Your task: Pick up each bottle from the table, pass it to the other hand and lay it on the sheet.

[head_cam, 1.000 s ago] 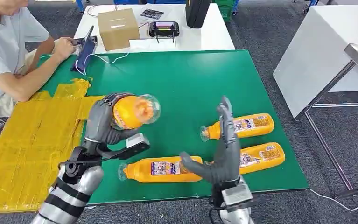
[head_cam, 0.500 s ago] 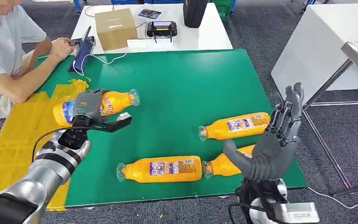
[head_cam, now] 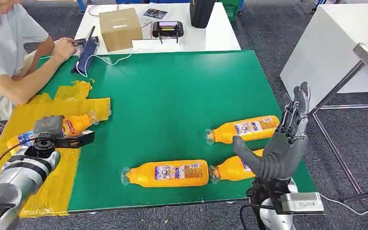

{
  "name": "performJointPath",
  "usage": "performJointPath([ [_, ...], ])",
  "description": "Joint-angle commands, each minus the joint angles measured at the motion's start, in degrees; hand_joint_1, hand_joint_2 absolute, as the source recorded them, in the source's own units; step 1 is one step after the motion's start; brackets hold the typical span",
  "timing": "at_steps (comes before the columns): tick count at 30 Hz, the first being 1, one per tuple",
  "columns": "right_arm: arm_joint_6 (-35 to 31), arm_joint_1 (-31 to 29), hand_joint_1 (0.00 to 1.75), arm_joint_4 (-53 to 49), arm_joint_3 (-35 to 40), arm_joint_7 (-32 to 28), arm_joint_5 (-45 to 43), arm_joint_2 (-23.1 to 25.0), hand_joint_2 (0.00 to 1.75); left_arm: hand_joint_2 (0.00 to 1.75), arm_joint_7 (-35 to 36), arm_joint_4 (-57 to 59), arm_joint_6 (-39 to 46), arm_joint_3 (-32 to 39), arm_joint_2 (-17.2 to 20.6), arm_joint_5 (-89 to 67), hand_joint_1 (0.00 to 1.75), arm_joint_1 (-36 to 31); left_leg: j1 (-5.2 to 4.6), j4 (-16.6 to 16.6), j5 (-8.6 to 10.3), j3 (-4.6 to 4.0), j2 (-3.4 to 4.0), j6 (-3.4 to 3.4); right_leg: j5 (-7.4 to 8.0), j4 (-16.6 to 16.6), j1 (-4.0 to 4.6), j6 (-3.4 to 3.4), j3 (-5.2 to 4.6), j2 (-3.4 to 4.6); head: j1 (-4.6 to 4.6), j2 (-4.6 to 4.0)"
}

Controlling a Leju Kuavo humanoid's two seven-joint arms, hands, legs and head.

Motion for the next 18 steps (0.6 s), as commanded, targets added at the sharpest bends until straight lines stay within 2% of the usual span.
performJointPath([
  [1,0.1,-2.9,0.00,4.9,-0.1,1.3,0.6,-0.9,1.75,1.75,-4.9,4.1,-2.2,5.0,-1.3,2.4,1.75,-0.5,0.09,0.0,-0.20,0.40,-0.14,-0.09,-0.17,0.0,-0.01,-0.13,0.36,0.51,0.00,0.00],
  [2,0.1,-3.0,0.00,5.2,-0.3,1.6,0.7,-1.0,1.75,1.75,-6.0,3.9,-1.7,5.3,-1.8,2.6,0.61,-0.2,0.05,0.0,-0.08,0.24,-0.04,-0.05,-0.06,0.0,-0.01,-0.07,0.21,0.33,0.00,0.00],
  [3,0.1,-2.8,0.00,5.7,-0.8,1.8,0.8,-1.0,1.75,1.75,-7.2,3.7,-0.5,6.2,-2.5,3.4,0.26,0.2,0.05,-0.1,-0.10,0.33,-0.10,-0.06,-0.08,-0.1,-0.02,-0.09,0.29,0.37,-0.02,0.00],
  [4,0.1,-2.8,0.00,5.9,-1.1,1.8,1.0,-1.1,1.75,1.75,-8.0,3.7,0.1,6.5,-2.9,3.7,0.21,0.4,0.04,-0.1,-0.08,0.27,-0.09,-0.04,-0.06,-0.1,-0.02,-0.07,0.25,0.30,-0.02,0.00],
  [5,0.2,-2.8,0.00,6.4,-1.3,1.9,1.2,-1.3,1.75,1.75,-9.1,3.0,1.7,6.6,-3.4,3.9,0.00,0.9,0.05,-0.1,-0.11,0.37,-0.17,-0.05,-0.11,-0.1,-0.03,-0.09,0.35,0.35,-0.02,0.00],
  [9,-0.3,-3.1,0.00,8.0,-2.0,3.8,4.9,-1.7,1.75,1.75,-10.4,1.3,7.1,7.8,-5.2,4.9,0.00,2.2,0.05,-0.1,-0.07,0.34,-0.25,-0.03,-0.09,-0.1,-0.03,-0.05,0.34,0.22,-0.02,0.00],
  [14,-0.4,-3.2,0.00,8.3,-1.9,4.0,5.3,-1.7,1.75,1.75,-10.6,1.2,7.4,7.9,-5.1,5.0,0.00,2.2,0.06,0.0,-0.09,0.24,-0.23,-0.02,-0.10,0.0,-0.02,-0.04,0.25,0.22,0.00,0.00],
  [18,-0.3,-3.7,0.00,10.1,-1.9,6.8,8.8,-2.4,1.75,1.75,-11.9,-0.8,12.3,9.9,-5.5,6.6,0.00,3.5,0.05,0.0,-0.10,0.34,-0.17,-0.07,-0.09,0.0,-0.02,-0.08,0.31,0.31,-0.02,0.00],
])
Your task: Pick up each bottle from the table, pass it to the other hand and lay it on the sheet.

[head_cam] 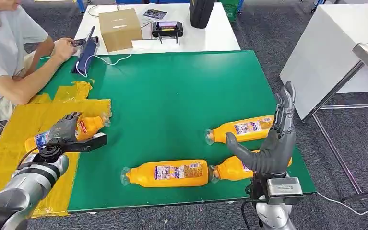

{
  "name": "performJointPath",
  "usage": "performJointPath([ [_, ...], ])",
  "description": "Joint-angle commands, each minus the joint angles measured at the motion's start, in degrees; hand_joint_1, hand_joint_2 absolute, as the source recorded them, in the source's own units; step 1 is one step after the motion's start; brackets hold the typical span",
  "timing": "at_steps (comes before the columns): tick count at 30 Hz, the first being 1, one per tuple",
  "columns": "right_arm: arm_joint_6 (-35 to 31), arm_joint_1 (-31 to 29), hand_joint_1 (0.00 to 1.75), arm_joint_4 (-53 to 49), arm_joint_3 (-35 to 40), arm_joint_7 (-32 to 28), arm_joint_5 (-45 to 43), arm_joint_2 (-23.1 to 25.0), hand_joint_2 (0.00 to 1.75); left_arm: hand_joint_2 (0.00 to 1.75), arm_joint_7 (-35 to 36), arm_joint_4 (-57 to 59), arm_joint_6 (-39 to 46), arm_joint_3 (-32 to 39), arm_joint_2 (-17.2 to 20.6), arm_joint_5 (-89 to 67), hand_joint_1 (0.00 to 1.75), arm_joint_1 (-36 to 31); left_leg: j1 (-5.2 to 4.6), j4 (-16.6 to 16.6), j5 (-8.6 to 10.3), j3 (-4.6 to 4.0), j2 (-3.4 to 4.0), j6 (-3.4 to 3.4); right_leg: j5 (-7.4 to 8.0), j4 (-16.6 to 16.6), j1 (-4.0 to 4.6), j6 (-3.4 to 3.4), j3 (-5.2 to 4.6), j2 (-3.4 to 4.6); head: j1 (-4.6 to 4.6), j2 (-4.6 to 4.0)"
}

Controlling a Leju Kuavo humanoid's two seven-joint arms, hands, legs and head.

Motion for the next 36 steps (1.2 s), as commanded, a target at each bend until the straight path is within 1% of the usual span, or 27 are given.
performJointPath([
  [1,-0.4,-2.6,0.00,6.6,-1.3,3.2,4.0,-1.6,1.75,1.75,-1.9,-1.5,6.6,4.4,-2.2,2.2,0.00,1.2,0.07,0.0,-0.07,0.24,-0.20,-0.06,-0.09,0.0,0.01,-0.08,0.24,0.23,0.00,0.00],
  [2,-0.7,-2.6,0.00,6.8,-1.2,3.4,4.9,-1.6,1.75,1.75,-2.7,-2.4,9.0,5.4,-2.5,3.3,0.00,1.8,0.09,0.0,-0.12,0.29,-0.26,-0.07,-0.15,0.0,0.01,-0.10,0.31,0.27,0.02,0.00],
  [3,-1.1,-2.6,0.00,7.0,-1.0,3.8,6.2,-2.0,1.75,1.75,-2.9,-4.5,17.8,5.9,-2.3,2.8,0.00,2.9,0.07,0.0,-0.06,0.18,-0.15,-0.04,-0.06,-0.1,0.02,-0.06,0.17,0.20,0.00,0.00],
  [4,-2.0,-2.6,0.00,7.2,-0.7,4.4,8.2,-2.4,1.75,1.75,-3.5,-11.1,22.5,7.6,-2.2,2.5,0.00,5.9,0.07,0.0,-0.09,0.23,-0.17,-0.05,-0.09,0.0,0.01,-0.07,0.22,0.26,0.00,0.00],
  [5,-2.5,-2.7,0.00,7.6,-0.3,5.0,10.4,-3.0,1.75,1.75,-6.6,-19.5,22.5,11.5,-2.7,4.9,0.00,9.7,0.08,0.0,-0.14,0.35,-0.15,-0.05,-0.12,-0.1,0.00,-0.08,0.31,0.40,0.00,0.00],
  [6,-2.9,-3.2,0.00,8.3,0.3,6.9,14.0,-4.2,1.75,1.75,-12.2,-29.8,22.5,18.8,-5.2,4.6,0.00,13.7,0.05,0.0,-0.08,0.21,-0.09,-0.03,-0.07,-0.1,0.00,-0.05,0.18,0.28,0.00,0.00],
  [7,-2.9,-3.5,0.00,8.8,0.5,7.9,16.0,-4.8,1.75,1.75,-14.9,-34.8,22.5,22.2,-6.8,3.4,0.00,15.4,0.07,0.0,-0.19,0.39,-0.15,-0.03,-0.15,-0.1,-0.02,-0.06,0.36,0.45,0.02,0.00],
  [9,-2.9,-3.5,0.00,8.8,0.5,7.9,16.0,-4.8,1.75,1.75,-14.9,-34.8,22.5,22.2,-6.8,3.4,0.00,15.4,0.04,0.0,-0.07,0.10,-0.05,-0.01,-0.05,-0.1,0.00,-0.02,0.06,0.25,-0.07,0.00],
  [11,-2.9,-3.5,0.00,8.8,0.5,7.9,16.0,-4.8,1.75,1.75,-14.9,-34.8,22.5,22.2,-6.8,3.4,0.00,15.4,0.09,0.1,-0.22,0.30,-0.21,-0.02,-0.20,0.0,0.00,-0.05,0.30,0.38,0.02,0.00],
  [12,-2.5,-4.3,0.00,9.7,0.8,10.2,20.4,-5.9,1.75,1.75,-20.9,-42.8,22.5,27.5,-9.8,4.2,0.00,17.5,0.04,0.0,-0.11,0.17,-0.23,-0.01,-0.15,0.0,-0.03,-0.05,0.16,0.24,0.09,0.00],
  [13,-1.8,-4.9,0.00,10.4,0.9,12.4,23.7,-6.6,1.75,1.75,-26.6,-47.1,22.5,31.7,-12.8,5.9,0.00,18.2,0.07,0.1,-0.19,0.24,-0.18,-0.04,-0.19,0.0,-0.04,-0.09,0.22,0.39,0.04,0.00],
  [14,-0.6,-5.7,0.00,11.4,1.0,14.1,26.1,-7.5,1.75,1.75,-31.0,-50.3,22.5,34.3,-15.2,8.3,0.00,18.7,0.10,0.1,-0.15,0.05,-0.01,-0.03,-0.08,0.0,0.03,-0.06,0.05,0.40,0.02,0.00],
  [15,1.2,-7.2,0.00,13.1,1.0,16.7,30.1,-8.6,1.75,1.75,-39.1,-51.3,22.5,37.6,-19.1,15.5,0.00,18.6,0.11,0.1,-0.21,0.13,-0.06,-0.04,-0.13,0.0,0.02,-0.07,0.12,0.51,-0.02,0.00],
  [16,2.4,-8.5,0.00,14.8,0.6,18.4,33.0,-9.0,1.75,1.75,-40.0,-51.3,22.5,32.6,-18.3,23.8,0.00,19.8,0.07,0.1,-0.11,-0.02,-0.03,-0.03,-0.05,0.0,0.03,-0.04,-0.06,0.35,-0.02,0.00],
  [17,4.0,-10.5,0.00,17.3,0.7,19.2,35.9,-9.8,1.75,1.75,-37.4,-56.7,22.5,27.1,-16.9,28.2,0.00,22.5,0.07,0.1,-0.13,0.07,-0.22,-0.01,-0.11,0.0,0.01,-0.03,0.09,0.27,0.02,0.00],
  [19,9.9,-14.5,0.00,22.3,2.6,21.0,41.5,-13.7,1.75,1.75,-33.8,-63.6,21.0,16.9,-13.4,37.5,0.00,25.6,0.02,0.0,-0.12,0.15,-0.17,0.01,-0.09,-0.1,-0.05,-0.02,0.14,0.35,0.02,0.00],
  [20,10.9,-16.1,0.00,24.6,2.8,19.9,41.8,-15.0,1.75,1.75,-31.4,-66.0,18.5,13.8,-12.3,41.0,0.00,26.5,0.04,0.1,-0.17,0.19,-0.12,-0.01,-0.10,0.0,-0.04,-0.04,0.20,0.44,0.00,0.00],
  [21,11.8,-17.6,0.00,28.0,1.8,18.8,41.6,-16.3,1.75,1.75,-30.1,-68.5,12.3,11.0,-11.3,49.7,0.00,27.1,0.06,0.1,-0.20,0.16,0.02,0.00,-0.07,0.0,-0.02,-0.03,0.16,0.62,0.00,0.00],
  [23,14.2,-19.5,0.00,31.8,1.5,17.6,41.3,-18.1,1.75,1.75,-30.1,-69.1,9.2,9.5,-10.5,54.3,0.00,27.4,0.07,0.1,-0.26,0.24,0.05,-0.02,-0.09,0.0,-0.02,-0.05,0.19,0.77,0.02,0.00],
  [24,15.8,-20.9,0.00,34.7,1.0,15.9,39.6,-19.1,1.75,1.75,-30.3,-69.2,7.1,8.8,-10.4,57.6,0.00,27.7,0.09,0.1,-0.12,0.03,-0.02,-0.02,-0.01,0.0,0.05,-0.02,0.06,0.40,0.00,0.00],
  [25,15.7,-21.3,0.00,35.8,0.6,14.9,39.1,-19.3,1.75,1.75,-30.5,-69.0,7.1,8.7,-10.4,57.7,0.00,27.8,0.08,0.1,-0.16,0.16,0.01,-0.02,-0.03,0.0,0.01,-0.03,0.13,0.52,-0.04,0.00],
  [28,15.5,-21.6,0.00,36.5,0.4,14.3,38.9,-19.1,1.75,1.75,-31.2,-68.2,7.3,8.8,-10.2,58.3,0.00,27.8,0.02,0.0,0.06,0.06,-0.41,0.14,-0.02,0.0,-0.03,0.05,0.19,-0.08,0.00,0.00],
  [30,15.4,-21.1,0.00,35.5,0.6,14.3,39.1,-18.9,1.75,1.75,-31.6,-67.8,7.3,9.1,-10.1,58.6,0.00,27.6,0.04,0.0,0.06,0.05,-0.42,0.16,-0.02,-0.1,-0.02,0.03,0.21,-0.03,0.02,0.00],
  [31,16.5,-21.2,0.00,35.7,0.7,15.2,39.1,-19.1,1.75,1.75,-31.7,-67.9,4.2,8.6,-10.0,61.9,0.00,27.7,0.01,0.0,0.06,0.01,-0.36,0.16,-0.01,0.0,-0.02,0.03,0.17,-0.05,0.00,0.00],
  [32,20.1,-23.1,0.00,39.3,1.5,15.9,38.2,-20.6,1.75,1.75,-30.0,-67.4,-5.7,6.8,-8.6,69.3,0.00,28.1,0.00,0.0,0.02,0.11,-0.37,0.14,-0.04,0.0,-0.05,0.01,0.24,0.07,0.00,0.00],
  [33,22.0,-24.8,0.00,42.9,2.0,14.9,36.8,-21.4,1.75,1.75,-29.2,-66.7,-10.7,6.0,-8.5,73.5,0.00,28.6,0.01,0.0,0.00,0.16,-0.39,0.12,-0.06,0.0,-0.05,0.00,0.27,0.13,-0.02,0.00],
  [36,27.2,-30.9,0.00,57.7,4.8,10.3,33.6,-24.1,1.75,1.75,-30.9,-63.6,-14.7,2.7,-9.0,75.6,0.00,30.3,-0.02,0.0,0.15,-0.02,-0.37,0.19,0.08,-0.1,-0.03,0.09,0.11,-0.18,-0.04,0.00],
])
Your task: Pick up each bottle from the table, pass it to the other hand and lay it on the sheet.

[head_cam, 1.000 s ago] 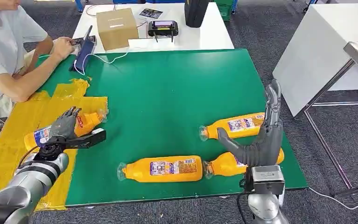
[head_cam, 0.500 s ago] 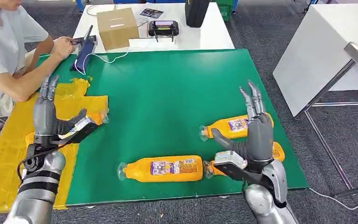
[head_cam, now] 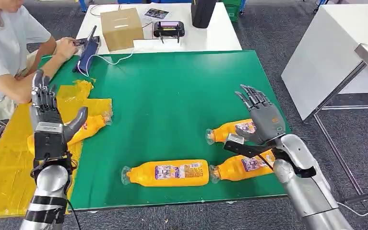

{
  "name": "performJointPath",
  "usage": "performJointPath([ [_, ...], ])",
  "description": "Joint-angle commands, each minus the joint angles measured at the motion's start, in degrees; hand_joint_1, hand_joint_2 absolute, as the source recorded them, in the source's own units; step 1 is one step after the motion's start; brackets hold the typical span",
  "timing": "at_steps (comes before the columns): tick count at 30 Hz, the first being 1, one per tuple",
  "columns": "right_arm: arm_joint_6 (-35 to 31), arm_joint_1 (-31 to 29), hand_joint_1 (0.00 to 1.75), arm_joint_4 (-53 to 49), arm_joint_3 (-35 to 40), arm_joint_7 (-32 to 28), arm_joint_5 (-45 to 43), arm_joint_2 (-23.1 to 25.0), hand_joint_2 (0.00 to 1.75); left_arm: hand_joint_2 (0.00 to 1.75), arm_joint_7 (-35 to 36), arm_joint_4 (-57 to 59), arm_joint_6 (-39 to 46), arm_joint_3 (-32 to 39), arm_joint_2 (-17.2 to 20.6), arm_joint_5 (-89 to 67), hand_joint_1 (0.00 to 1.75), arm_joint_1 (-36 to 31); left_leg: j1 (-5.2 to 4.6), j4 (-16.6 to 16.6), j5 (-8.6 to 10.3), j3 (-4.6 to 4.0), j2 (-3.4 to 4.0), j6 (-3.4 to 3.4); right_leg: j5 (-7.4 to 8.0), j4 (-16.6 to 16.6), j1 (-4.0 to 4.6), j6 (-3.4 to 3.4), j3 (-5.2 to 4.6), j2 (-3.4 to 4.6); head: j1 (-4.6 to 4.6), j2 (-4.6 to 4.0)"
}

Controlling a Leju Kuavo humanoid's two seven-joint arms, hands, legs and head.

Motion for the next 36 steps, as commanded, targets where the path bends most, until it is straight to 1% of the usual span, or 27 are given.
performJointPath([
  [1,10.1,-14.3,0.00,32.5,6.3,-5.8,-5.3,-5.7,1.75,1.75,0.0,4.8,-16.2,-9.7,2.3,12.2,0.00,2.5,0.00,-0.1,-0.09,0.38,-0.08,-0.02,-0.05,-0.1,-0.08,-0.05,0.37,0.42,-0.02,0.00],
  [3,9.6,-15.8,0.00,38.0,7.7,-6.6,-5.3,-5.4,1.75,1.75,-1.4,5.8,-15.3,-12.1,1.6,11.1,0.00,3.5,0.03,-0.1,-0.10,0.41,-0.06,-0.01,-0.03,-0.2,-0.06,-0.03,0.41,0.44,0.00,0.00],
  [4,8.7,-16.6,0.00,40.9,8.4,-6.6,-4.7,-4.3,1.75,1.75,-1.5,6.1,-15.9,-13.0,1.5,11.9,0.00,3.7,0.00,-0.1,-0.06,0.27,-0.05,0.00,-0.01,-0.1,-0.06,-0.02,0.29,0.28,0.04,0.00],
  [6,6.6,-17.1,0.00,45.0,9.3,-5.9,-4.1,-2.2,1.75,1.75,-1.6,6.6,-15.9,-14.6,1.5,12.3,0.00,3.7,0.00,-0.1,-0.17,0.55,-0.14,-0.04,-0.10,-0.2,-0.10,-0.08,0.58,0.57,0.07,0.00],
  [7,6.2,-17.0,0.00,45.2,9.4,-5.8,-4.0,-1.9,1.75,1.75,-1.6,6.6,-15.9,-14.7,1.5,12.3,0.00,3.6,-0.06,-0.1,-0.11,0.41,-0.04,-0.04,-0.02,-0.1,-0.12,-0.03,0.42,0.41,0.02,0.00],
  [8,6.1,-17.0,0.00,45.3,9.5,-5.7,-4.0,-1.7,1.75,1.75,-1.6,6.6,-15.9,-14.7,1.5,12.3,0.00,3.6,-0.07,-0.1,-0.16,0.51,-0.09,-0.07,-0.07,-0.2,-0.15,-0.07,0.51,0.51,0.02,0.00],
  [10,6.2,-17.2,0.00,45.7,9.6,-5.6,-4.0,-1.5,1.75,1.75,-1.5,6.4,-16.0,-14.6,1.7,12.7,0.00,3.5,-0.06,-0.1,-0.17,0.45,-0.13,-0.10,-0.09,-0.1,-0.13,-0.08,0.44,0.50,0.04,0.00],
  [11,5.8,-17.7,0.00,47.5,10.1,-4.7,-3.4,-0.9,1.75,1.75,-2.2,6.3,-13.3,-15.1,1.7,10.1,0.00,3.3,-0.14,-0.1,-0.11,0.31,-0.08,-0.06,-0.04,0.0,-0.18,-0.03,0.28,0.38,0.00,0.00],
  [12,5.6,-17.7,0.00,48.2,10.2,-4.4,-3.2,-0.7,1.75,1.75,-2.5,6.3,-10.9,-15.3,1.5,7.8,0.00,3.3,-0.11,0.0,-0.15,0.35,-0.07,-0.07,-0.06,0.0,-0.16,-0.06,0.31,0.47,0.04,0.00],
  [14,4.8,-18.0,0.00,50.3,11.2,-3.1,-2.0,0.1,1.75,1.75,-2.7,6.1,-11.1,-17.1,1.1,7.2,0.00,3.2,-0.09,0.0,-0.09,0.25,-0.04,-0.04,0.00,-0.1,-0.12,-0.01,0.24,0.32,0.02,0.00],
  [15,4.1,-18.6,0.00,51.9,11.6,-2.4,-1.3,0.7,1.75,1.75,-3.0,6.2,-8.8,-18.1,0.7,4.6,0.00,3.1,-0.08,0.0,-0.13,0.33,-0.09,-0.06,-0.04,-0.1,-0.13,-0.03,0.32,0.41,0.00,0.00],
  [16,3.7,-19.4,0.00,53.6,12.3,-1.9,-0.4,1.4,1.75,1.75,-2.9,6.3,-8.4,-19.1,0.7,4.2,0.00,2.9,-0.07,-0.1,-0.14,0.38,-0.08,-0.06,-0.05,-0.1,-0.13,-0.04,0.35,0.46,0.02,0.00],
  [17,3.4,-19.7,0.00,54.2,12.4,-1.8,-0.1,1.7,1.75,1.75,-3.2,6.4,-6.1,-19.3,0.6,1.9,0.00,2.9,-0.09,0.0,-0.08,0.21,-0.06,-0.03,-0.01,0.0,-0.12,0.01,0.20,0.30,0.02,0.00],
  [18,3.0,-20.2,0.00,55.0,12.8,-1.4,0.4,2.4,1.75,1.75,-3.1,6.8,-5.4,-20.4,0.2,1.0,0.00,2.8,-0.08,0.0,-0.16,0.35,-0.07,-0.05,-0.06,0.0,-0.15,-0.03,0.32,0.50,0.00,0.00],
  [19,2.3,-20.7,0.00,55.8,13.1,-1.1,1.0,2.9,1.75,1.75,-3.4,6.9,-3.9,-21.2,0.4,-0.4,0.00,2.6,-0.08,0.0,-0.12,0.30,-0.04,-0.04,-0.02,-0.1,-0.13,-0.01,0.27,0.42,0.02,0.00],
  [20,2.1,-20.8,0.00,56.0,13.5,-0.7,1.6,3.2,1.75,1.75,-3.5,7.0,-3.0,-21.6,0.3,-1.5,0.00,2.6,-0.06,0.0,-0.16,0.39,-0.03,-0.05,-0.05,-0.1,-0.14,-0.03,0.35,0.56,0.02,0.00],
  [21,1.8,-21.0,0.00,56.3,14.5,0.2,2.9,3.7,1.75,1.75,-3.5,7.1,-2.9,-22.3,0.1,-1.4,0.00,2.6,-0.09,0.0,-0.11,0.29,-0.05,-0.04,-0.02,0.0,-0.14,-0.01,0.27,0.41,0.02,0.00],
  [22,1.6,-21.1,0.00,56.8,15.3,1.1,4.0,4.2,1.75,1.75,-3.6,7.2,-2.4,-23.1,0.3,-2.4,0.00,2.5,-0.08,0.0,-0.14,0.36,-0.08,-0.05,-0.04,-0.1,-0.15,-0.04,0.33,0.49,0.02,0.00],
  [24,0.8,-21.0,0.00,57.5,16.0,2.2,5.3,4.8,1.75,1.75,-3.3,7.6,-2.6,-23.6,0.3,-2.0,0.00,2.4,-0.09,0.0,-0.04,0.17,-0.06,-0.03,0.02,-0.1,-0.12,0.01,0.16,0.24,0.04,0.00],
  [25,0.8,-21.0,0.00,57.5,16.0,2.2,5.3,4.8,1.75,1.75,-3.3,7.6,-2.6,-23.6,0.3,-2.0,0.00,2.4,-0.07,0.0,-0.09,0.30,-0.13,-0.05,-0.04,-0.1,-0.14,-0.04,0.30,0.35,0.04,0.00],
  [27,0.0,-21.3,0.00,58.6,17.0,4.2,7.3,5.1,1.75,1.75,-3.2,8.1,-2.6,-23.8,0.4,-1.8,0.00,2.1,-0.07,0.0,-0.07,0.26,-0.03,-0.02,0.00,-0.1,-0.11,-0.02,0.24,0.35,0.02,0.00],
  [28,-0.1,-21.4,0.00,59.0,17.2,5.0,8.0,5.2,1.75,1.75,-3.0,8.4,-2.7,-23.8,0.4,-1.3,0.00,2.0,-0.07,0.0,-0.12,0.39,-0.08,-0.05,-0.06,0.0,-0.14,-0.06,0.34,0.48,0.02,0.00],
  [30,0.3,-21.8,0.00,60.2,17.7,7.6,9.7,5.4,1.75,1.75,-3.0,9.3,-2.8,-23.9,0.2,-1.1,0.00,1.7,-0.07,0.0,-0.03,0.25,0.03,-0.02,0.02,-0.1,-0.11,-0.01,0.21,0.34,0.00,0.00],
  [32,0.7,-22.0,0.00,60.8,17.9,8.5,10.4,5.4,1.75,1.75,-2.9,10.0,-2.8,-24.0,0.0,-0.9,0.00,1.4,-0.07,-0.1,-0.05,0.40,-0.03,-0.04,-0.02,-0.1,-0.13,-0.03,0.33,0.39,0.02,0.00],
  [34,3.4,-22.4,0.00,62.3,18.5,10.9,11.9,5.4,1.75,1.75,-2.8,11.5,-3.0,-24.2,-0.3,-0.5,0.00,0.8,-0.05,0.0,-0.06,0.46,-0.01,-0.04,-0.02,-0.1,-0.12,-0.04,0.36,0.48,0.02,0.00],
  [35,3.8,-22.3,0.00,62.6,18.5,11.1,12.1,5.2,1.75,1.75,-2.8,11.9,-3.1,-24.3,-0.3,-0.5,0.00,0.7,-0.05,-0.1,-0.02,0.44,0.01,-0.02,0.01,-0.1,-0.12,-0.02,0.34,0.43,0.02,0.00],
  [36,6.3,-22.2,0.00,63.2,18.0,11.2,11.9,4.9,1.75,1.75,-3.1,13.1,-3.2,-24.5,-0.5,0.1,0.00,0.2,-0.07,-0.1,0.00,0.40,0.03,0.00,0.03,-0.1,-0.12,0.01,0.28,0.36,0.02,0.00],
])
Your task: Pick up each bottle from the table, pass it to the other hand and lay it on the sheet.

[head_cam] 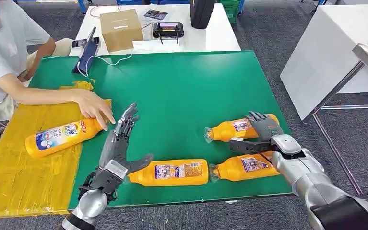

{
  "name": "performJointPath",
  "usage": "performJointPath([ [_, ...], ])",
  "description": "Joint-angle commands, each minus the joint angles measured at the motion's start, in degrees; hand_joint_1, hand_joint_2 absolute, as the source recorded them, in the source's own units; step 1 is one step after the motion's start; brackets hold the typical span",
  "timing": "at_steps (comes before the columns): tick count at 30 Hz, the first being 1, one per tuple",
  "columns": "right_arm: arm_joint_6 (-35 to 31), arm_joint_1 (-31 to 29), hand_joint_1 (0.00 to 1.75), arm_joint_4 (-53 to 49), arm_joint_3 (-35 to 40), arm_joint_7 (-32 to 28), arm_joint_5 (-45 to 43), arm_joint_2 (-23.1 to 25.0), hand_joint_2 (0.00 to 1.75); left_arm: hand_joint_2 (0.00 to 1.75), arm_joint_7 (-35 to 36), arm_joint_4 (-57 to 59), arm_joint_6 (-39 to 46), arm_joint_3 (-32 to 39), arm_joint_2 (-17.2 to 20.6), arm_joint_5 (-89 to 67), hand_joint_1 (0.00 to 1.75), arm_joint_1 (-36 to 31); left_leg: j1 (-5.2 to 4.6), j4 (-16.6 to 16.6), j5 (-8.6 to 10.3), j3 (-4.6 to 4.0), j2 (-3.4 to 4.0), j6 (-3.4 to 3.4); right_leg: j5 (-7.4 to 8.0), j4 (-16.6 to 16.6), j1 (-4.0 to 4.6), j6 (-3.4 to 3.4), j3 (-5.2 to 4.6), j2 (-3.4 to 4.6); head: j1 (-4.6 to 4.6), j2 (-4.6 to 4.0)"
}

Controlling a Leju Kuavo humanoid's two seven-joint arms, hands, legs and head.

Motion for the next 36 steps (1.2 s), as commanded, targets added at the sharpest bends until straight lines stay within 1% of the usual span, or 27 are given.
performJointPath([
  [1,6.4,-1.0,0.00,9.8,3.3,3.4,1.9,1.3,1.75,1.75,0.1,8.8,-0.5,-2.8,-0.7,1.5,0.00,-4.2,0.09,-0.1,-0.01,0.27,-0.38,-0.07,-0.06,-0.1,0.01,-0.10,0.34,0.17,0.00,0.00],
  [4,6.3,-0.9,0.00,9.8,3.2,3.4,1.9,1.2,1.75,1.75,0.1,8.9,-0.5,-2.8,-0.7,1.5,0.00,-4.2,0.07,-0.1,0.02,0.33,-0.33,-0.03,-0.04,-0.1,0.00,-0.07,0.26,0.04,0.00,0.00],
  [5,6.4,-0.9,0.14,9.9,3.2,3.4,2.0,1.2,1.75,1.75,0.0,9.0,-0.4,-2.8,-0.7,1.5,0.00,-4.2,0.10,-0.1,0.02,0.39,-0.44,-0.04,-0.04,-0.1,0.01,-0.10,0.31,0.11,0.00,0.00],
  [6,7.7,-0.8,1.05,10.1,2.7,3.2,1.7,1.2,1.75,1.75,-0.1,9.2,-0.3,-2.8,-0.7,1.7,0.00,-4.3,0.08,-0.1,0.04,0.37,-0.42,0.00,-0.04,-0.1,-0.01,-0.09,0.25,0.04,0.02,0.00],
  [7,10.5,-0.5,1.64,10.4,2.1,2.6,1.1,0.8,1.75,1.75,-0.3,9.9,-0.3,-2.8,-0.9,2.3,0.00,-4.6,0.06,-0.1,0.06,0.40,-0.45,0.02,-0.05,-0.1,-0.03,-0.08,0.27,0.00,0.02,0.00],
  [8,11.0,-0.3,1.75,10.4,2.0,2.4,1.0,0.6,1.75,1.75,-0.4,10.2,-0.3,-2.8,-0.9,2.5,0.00,-4.7,0.06,-0.1,0.05,0.39,-0.37,0.03,-0.03,-0.1,-0.02,-0.05,0.25,-0.02,0.02,0.00],
  [10,13.9,0.3,1.75,10.8,1.3,0.5,0.2,-0.1,1.75,1.75,-0.9,12.0,-0.3,-2.9,-1.3,3.3,0.00,-5.6,0.06,-0.1,0.06,0.41,-0.45,0.02,-0.01,-0.2,-0.03,-0.01,0.51,-0.05,0.00,0.00],
  [11,13.7,0.6,1.75,10.6,1.1,0.2,0.2,-0.5,1.75,1.75,-1.2,12.8,-0.3,-3.0,-1.6,3.6,0.00,-6.0,0.06,-0.1,0.07,0.45,-0.65,0.01,-0.05,-0.2,-0.05,-0.04,0.61,-0.06,0.00,0.00],
  [13,13.5,0.4,1.75,10.6,1.1,0.4,0.3,-0.5,1.75,1.75,-1.2,13.1,-0.2,-3.0,-1.6,3.7,0.00,-6.0,0.05,-0.1,0.07,0.53,-0.48,0.04,-0.01,-0.2,-0.05,0.00,0.60,-0.10,0.00,0.00],
  [14,12.6,0.0,1.75,10.4,2.0,2.0,1.6,-0.5,1.75,1.75,-1.3,13.0,-0.2,-3.0,-1.6,3.8,0.00,-5.9,0.07,-0.1,0.07,0.60,-0.62,0.01,-0.04,-0.3,-0.04,-0.04,0.69,-0.06,0.02,0.00],
  [17,8.5,-1.2,1.75,10.0,1.7,6.2,3.0,0.6,1.75,1.75,-0.9,11.5,0.3,-2.5,-1.3,3.8,0.00,-5.1,0.06,-0.1,0.04,0.59,-0.40,0.02,-0.01,-0.2,-0.05,-0.03,0.69,0.08,0.02,0.00],
  [18,3.9,-1.6,1.75,9.5,1.5,9.2,4.2,1.3,1.75,1.75,-0.3,10.3,0.6,-2.1,-1.2,3.3,0.00,-4.4,0.04,0.0,0.04,0.54,-0.26,0.05,0.02,-0.2,-0.04,0.01,0.64,0.05,0.00,0.00],
  [20,4.1,-2.0,1.75,9.3,1.5,9.2,4.2,1.7,1.75,1.75,-0.3,10.1,0.7,-2.0,-1.1,3.3,0.00,-4.3,0.04,0.0,0.04,0.56,-0.29,0.03,0.02,-0.2,-0.06,-0.02,0.65,0.16,0.02,0.00],
  [21,-2.8,-1.6,1.75,8.2,0.7,13.6,5.7,2.0,1.75,1.75,0.8,8.4,0.6,-1.5,-1.0,2.6,0.00,-3.3,0.03,0.0,0.04,0.50,-0.24,0.05,0.03,-0.1,-0.05,0.00,0.62,0.10,0.02,0.00],
  [22,-9.4,-1.3,1.75,7.2,-0.2,17.3,6.6,2.3,1.75,1.75,1.0,7.9,0.5,-1.4,-1.0,2.4,0.00,-2.9,0.03,0.0,0.02,0.52,-0.25,0.02,0.02,-0.1,-0.07,-0.03,0.62,0.25,-0.02,0.00],
  [23,-22.9,-0.5,1.75,5.6,-2.0,23.3,9.8,2.8,1.75,1.75,2.0,6.3,0.6,-0.8,-1.0,1.5,0.00,-1.8,0.02,0.0,0.03,0.49,-0.19,0.03,0.04,-0.1,-0.07,0.00,0.60,0.24,0.00,0.00],
  [24,-31.4,0.3,1.75,3.6,-2.7,27.7,13.1,3.0,1.75,1.75,2.4,5.1,0.7,-0.4,-1.1,1.3,0.00,-0.8,0.04,0.0,-0.02,0.51,-0.20,0.00,0.01,-0.1,-0.07,-0.04,0.61,0.38,0.00,0.00],
  [25,-33.0,2.0,1.75,-1.5,-5.2,27.6,12.9,2.8,1.75,1.75,2.5,4.6,0.9,-0.2,-1.1,1.2,0.00,-0.4,0.01,0.0,0.00,0.48,-0.11,0.03,0.04,-0.1,-0.07,0.01,0.59,0.32,0.00,0.00],
  [26,-33.0,7.0,1.75,-14.3,-12.0,27.5,16.8,2.6,1.75,1.75,2.6,4.1,1.1,0.0,-1.2,1.1,0.00,0.3,-0.01,0.0,0.03,0.38,-0.13,0.05,0.06,-0.1,-0.08,0.04,0.53,0.19,0.00,0.00],
  [27,-33.0,9.8,1.75,-21.1,-15.8,26.4,18.8,3.2,1.75,1.75,2.7,4.0,1.1,0.0,-1.2,1.0,0.00,0.5,0.03,0.0,-0.05,0.37,-0.07,0.00,0.03,-0.1,-0.06,-0.01,0.50,0.44,0.00,0.00],
  [28,-33.0,9.8,1.75,-21.1,-15.8,26.4,18.8,3.2,1.75,1.75,2.7,4.0,1.1,0.0,-1.2,1.0,0.00,0.5,0.00,0.0,0.02,0.23,-0.05,0.03,0.09,-0.1,-0.05,0.06,0.39,0.30,0.00,0.00],
  [29,-33.0,9.8,1.75,-21.1,-15.8,26.4,18.8,3.2,1.75,1.75,2.7,4.0,1.1,0.0,-1.2,1.0,0.00,0.5,0.01,0.0,-0.08,0.31,-0.05,-0.02,0.01,-0.1,-0.06,0.00,0.43,0.54,-0.02,0.00],
  [30,-33.0,17.0,1.75,-38.1,-27.8,18.6,22.1,8.0,1.75,1.75,2.7,4.4,1.4,0.1,-1.3,0.9,0.00,0.8,0.00,0.0,-0.05,0.23,-0.09,0.01,0.03,0.0,-0.04,0.04,0.39,0.40,0.02,0.00],
  [31,-33.0,18.3,1.75,-42.5,-30.4,15.9,21.8,9.6,1.75,1.75,2.7,4.5,1.4,0.0,-1.4,0.9,0.00,0.8,-0.01,0.0,-0.11,0.29,-0.19,0.00,-0.06,0.0,-0.05,0.02,0.45,0.39,0.00,0.00],
  [32,-33.0,20.6,1.75,-49.5,-35.7,9.2,19.2,13.8,1.75,1.75,2.6,4.9,1.7,0.1,-1.5,0.7,0.00,1.0,0.02,0.0,-0.10,0.31,0.02,-0.04,0.01,0.0,-0.02,0.00,0.36,0.51,-0.04,0.00],
  [33,-33.0,20.6,1.75,-49.5,-35.7,9.2,19.2,13.8,1.75,1.75,2.6,4.9,1.7,0.1,-1.5,0.7,0.00,1.0,0.02,-0.1,-0.15,0.33,0.13,-0.10,-0.02,0.0,-0.02,-0.07,0.32,0.73,-0.04,0.00],
  [36,-33.0,20.6,1.75,-49.5,-35.7,9.2,19.2,13.8,1.75,1.75,2.6,4.9,1.7,0.1,-1.5,0.7,0.00,1.0,0.02,-0.1,-0.15,0.33,0.13,-0.10,-0.02,0.0,-0.02,-0.07,0.32,0.73,-0.04,0.00],
])
